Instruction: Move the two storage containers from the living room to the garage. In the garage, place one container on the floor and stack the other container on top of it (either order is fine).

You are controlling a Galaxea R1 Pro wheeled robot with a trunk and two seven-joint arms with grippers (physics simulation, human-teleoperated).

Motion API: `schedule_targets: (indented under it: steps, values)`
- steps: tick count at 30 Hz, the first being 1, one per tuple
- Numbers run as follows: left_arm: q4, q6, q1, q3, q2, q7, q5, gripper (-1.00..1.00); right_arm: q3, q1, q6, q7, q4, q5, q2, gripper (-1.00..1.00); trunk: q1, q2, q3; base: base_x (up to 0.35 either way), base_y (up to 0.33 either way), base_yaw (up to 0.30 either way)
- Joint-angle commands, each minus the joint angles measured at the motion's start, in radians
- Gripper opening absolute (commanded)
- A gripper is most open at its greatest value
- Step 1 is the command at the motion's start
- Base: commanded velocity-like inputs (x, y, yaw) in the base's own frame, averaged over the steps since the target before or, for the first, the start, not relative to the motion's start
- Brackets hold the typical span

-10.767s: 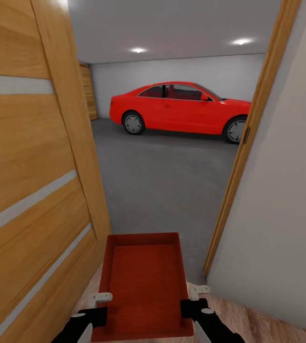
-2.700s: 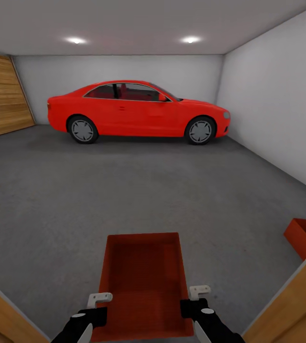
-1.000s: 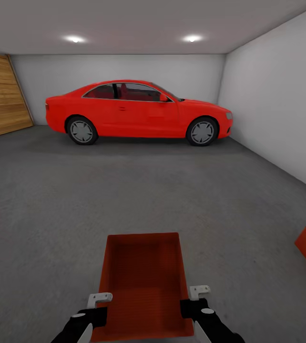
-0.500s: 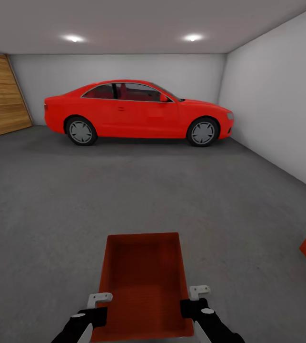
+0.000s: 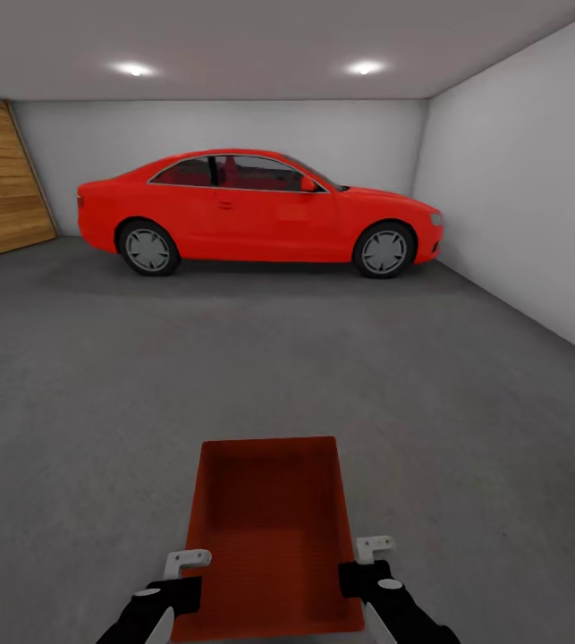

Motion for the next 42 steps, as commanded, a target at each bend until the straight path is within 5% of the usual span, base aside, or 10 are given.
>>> schedule_targets:
  steps: [1, 42]
  values:
    - [-0.036, 0.000, -0.001, -0.008, 0.001, 0.010, 0.023, -1.00, 0.009, 0.000, 0.004, -0.005, 0.000, -0.020, -0.001, -1.00, 0.000, 0.000, -0.001, 0.315, 0.000, 0.000]
    - [-0.037, 0.000, -0.001, -0.008, 0.001, 0.009, 0.023, -1.00, 0.009, 0.000, 0.004, -0.005, 0.000, -0.020, -0.001, -1.00, 0.000, 0.000, -0.001, 0.246, 0.054, 0.000]
